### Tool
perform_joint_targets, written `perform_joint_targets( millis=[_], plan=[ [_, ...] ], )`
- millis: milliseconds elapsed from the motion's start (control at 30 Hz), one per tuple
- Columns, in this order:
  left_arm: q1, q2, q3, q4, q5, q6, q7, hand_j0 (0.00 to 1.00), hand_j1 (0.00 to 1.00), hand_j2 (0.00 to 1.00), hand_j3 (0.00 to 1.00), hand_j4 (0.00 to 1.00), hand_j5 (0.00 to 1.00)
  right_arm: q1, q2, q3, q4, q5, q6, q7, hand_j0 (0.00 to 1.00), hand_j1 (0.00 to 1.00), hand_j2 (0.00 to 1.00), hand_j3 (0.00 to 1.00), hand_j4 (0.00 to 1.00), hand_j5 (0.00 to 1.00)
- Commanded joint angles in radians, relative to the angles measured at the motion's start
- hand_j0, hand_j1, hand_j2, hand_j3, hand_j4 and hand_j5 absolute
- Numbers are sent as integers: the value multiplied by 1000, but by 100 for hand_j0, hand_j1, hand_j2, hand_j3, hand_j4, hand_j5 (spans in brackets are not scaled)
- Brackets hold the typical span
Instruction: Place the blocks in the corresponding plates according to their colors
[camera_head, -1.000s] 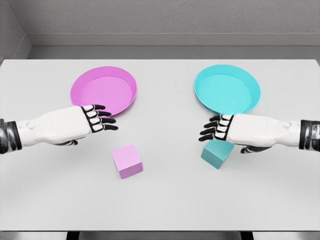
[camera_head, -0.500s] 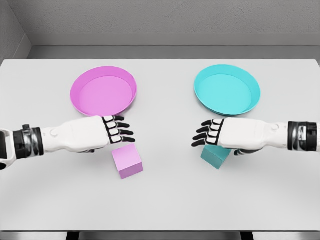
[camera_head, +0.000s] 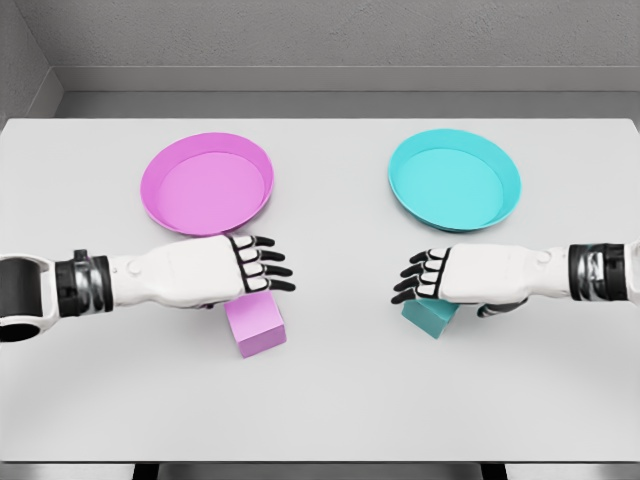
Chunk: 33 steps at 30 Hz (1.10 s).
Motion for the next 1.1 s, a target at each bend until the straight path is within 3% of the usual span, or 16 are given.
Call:
perform_joint_targets(
  millis=[0,433,1067],
  plan=[
    [0,-8,-6,0,6,1,1,100,100,100,100,100,100,0,11,2,2,-6,2,6,100,100,100,100,100,100],
    [12,-10,-21,6,9,1,1,100,100,100,100,100,100,-8,55,3,54,3,2,46,99,99,99,99,99,99],
    [25,-13,-43,12,7,1,1,100,100,100,100,100,100,-9,71,3,48,14,2,67,67,67,67,67,67,67]
  ],
)
